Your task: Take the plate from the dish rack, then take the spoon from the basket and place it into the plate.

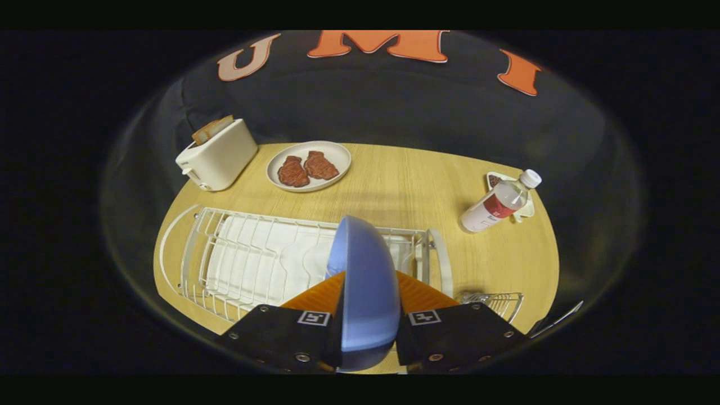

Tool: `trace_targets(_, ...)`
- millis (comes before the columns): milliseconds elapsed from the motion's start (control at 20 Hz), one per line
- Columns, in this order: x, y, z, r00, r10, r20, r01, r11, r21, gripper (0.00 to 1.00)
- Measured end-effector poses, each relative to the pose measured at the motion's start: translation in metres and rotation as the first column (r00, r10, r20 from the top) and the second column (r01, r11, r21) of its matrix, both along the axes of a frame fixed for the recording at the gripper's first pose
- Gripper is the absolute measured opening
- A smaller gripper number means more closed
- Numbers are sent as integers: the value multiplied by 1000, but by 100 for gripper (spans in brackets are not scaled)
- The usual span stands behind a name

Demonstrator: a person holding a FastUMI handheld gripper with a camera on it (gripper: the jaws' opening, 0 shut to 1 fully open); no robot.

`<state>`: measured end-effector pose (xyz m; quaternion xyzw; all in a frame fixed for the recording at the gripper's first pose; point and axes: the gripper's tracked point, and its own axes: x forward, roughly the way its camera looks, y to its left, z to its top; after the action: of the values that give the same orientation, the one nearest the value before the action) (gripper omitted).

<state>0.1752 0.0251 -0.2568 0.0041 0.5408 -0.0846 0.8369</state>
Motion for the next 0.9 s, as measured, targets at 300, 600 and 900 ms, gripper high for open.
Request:
trace_targets(300, 9, -11, 37, 998, 23, 66, -17, 995, -103, 30)
trace_targets(600, -13, -4, 88, 984, 74, 164, -61, 995, -83, 30)
trace_targets(900, -59, -4, 117, 963, 125, 239, -108, 991, -83, 30)
